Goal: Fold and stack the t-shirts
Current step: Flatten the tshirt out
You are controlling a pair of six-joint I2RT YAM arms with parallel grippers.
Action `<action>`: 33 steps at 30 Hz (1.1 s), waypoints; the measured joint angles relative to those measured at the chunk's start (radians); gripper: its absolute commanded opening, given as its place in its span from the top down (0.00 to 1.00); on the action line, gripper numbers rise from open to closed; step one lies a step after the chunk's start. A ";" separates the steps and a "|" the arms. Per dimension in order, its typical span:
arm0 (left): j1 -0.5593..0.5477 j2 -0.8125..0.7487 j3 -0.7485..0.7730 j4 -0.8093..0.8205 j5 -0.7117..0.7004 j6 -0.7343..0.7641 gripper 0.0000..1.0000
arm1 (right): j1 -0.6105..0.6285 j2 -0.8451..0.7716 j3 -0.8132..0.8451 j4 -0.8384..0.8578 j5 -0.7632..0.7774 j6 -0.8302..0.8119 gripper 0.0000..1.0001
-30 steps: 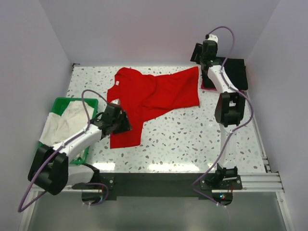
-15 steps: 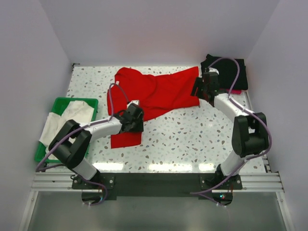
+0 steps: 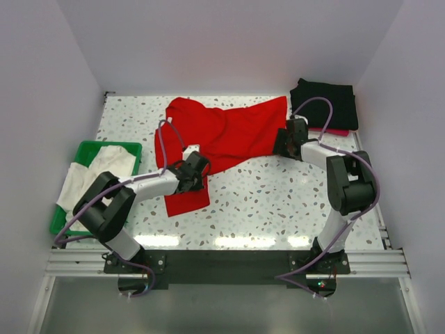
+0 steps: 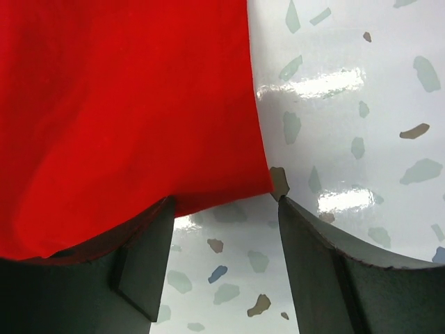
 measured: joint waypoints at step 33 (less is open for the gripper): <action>0.002 -0.415 -0.010 -0.285 -0.088 -0.010 1.00 | 0.000 -0.109 0.426 -0.413 0.098 -0.077 1.00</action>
